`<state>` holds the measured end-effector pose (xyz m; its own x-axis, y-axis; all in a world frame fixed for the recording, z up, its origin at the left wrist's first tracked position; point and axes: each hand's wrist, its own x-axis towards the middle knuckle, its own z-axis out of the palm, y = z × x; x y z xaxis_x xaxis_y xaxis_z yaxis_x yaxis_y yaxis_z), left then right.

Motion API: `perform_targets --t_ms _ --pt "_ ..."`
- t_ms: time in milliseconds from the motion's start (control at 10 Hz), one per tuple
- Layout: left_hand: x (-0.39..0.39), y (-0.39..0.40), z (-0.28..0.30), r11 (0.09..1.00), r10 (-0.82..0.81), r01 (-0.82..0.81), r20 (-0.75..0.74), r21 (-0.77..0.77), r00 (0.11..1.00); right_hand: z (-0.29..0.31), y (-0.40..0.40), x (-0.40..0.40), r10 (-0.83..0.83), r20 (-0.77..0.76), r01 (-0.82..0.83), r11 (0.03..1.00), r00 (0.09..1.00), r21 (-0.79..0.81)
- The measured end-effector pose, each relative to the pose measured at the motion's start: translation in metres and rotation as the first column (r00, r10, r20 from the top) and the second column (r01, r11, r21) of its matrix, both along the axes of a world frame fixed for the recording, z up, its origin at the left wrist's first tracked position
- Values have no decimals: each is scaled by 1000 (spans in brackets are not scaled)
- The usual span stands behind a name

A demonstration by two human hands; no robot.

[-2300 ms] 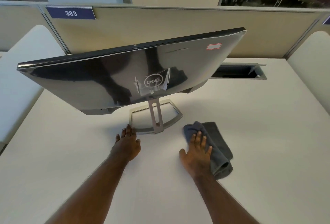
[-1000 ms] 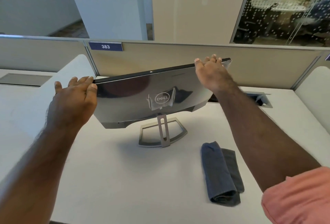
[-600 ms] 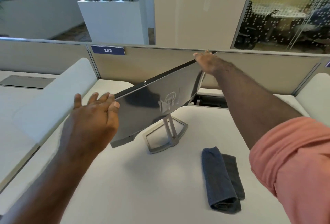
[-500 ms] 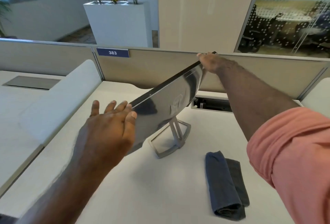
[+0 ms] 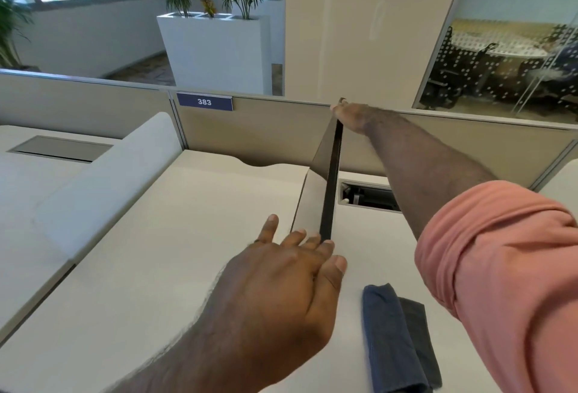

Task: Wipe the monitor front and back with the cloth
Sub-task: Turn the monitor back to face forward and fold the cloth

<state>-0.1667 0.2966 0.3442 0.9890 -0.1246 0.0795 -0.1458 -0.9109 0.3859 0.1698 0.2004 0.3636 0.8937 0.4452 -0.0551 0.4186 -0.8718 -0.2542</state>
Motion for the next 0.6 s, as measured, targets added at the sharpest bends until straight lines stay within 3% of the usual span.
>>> perform_targets --t_ms 100,200,300,400,500,600 --pt "6 3 5 1000 -12 12 14 8 1000 -19 -11 1 87 88 -88 996 992 11" --pt "13 10 9 1000 25 -25 70 -12 997 -19 -18 -18 66 9 -66 989 998 135" --pt "36 22 10 996 33 -18 174 -90 984 -8 -31 -40 39 31 -45 980 999 192" --pt "112 52 12 987 -68 102 250 -125 966 12 -58 -98 -51 102 18 954 993 300" --pt "171 70 8 988 -124 141 214 -66 969 10 -72 -151 -33 135 -9 953 990 302" --pt "244 86 -4 980 -195 189 142 55 970 -6 -69 -227 122 58 -130 975 991 182"
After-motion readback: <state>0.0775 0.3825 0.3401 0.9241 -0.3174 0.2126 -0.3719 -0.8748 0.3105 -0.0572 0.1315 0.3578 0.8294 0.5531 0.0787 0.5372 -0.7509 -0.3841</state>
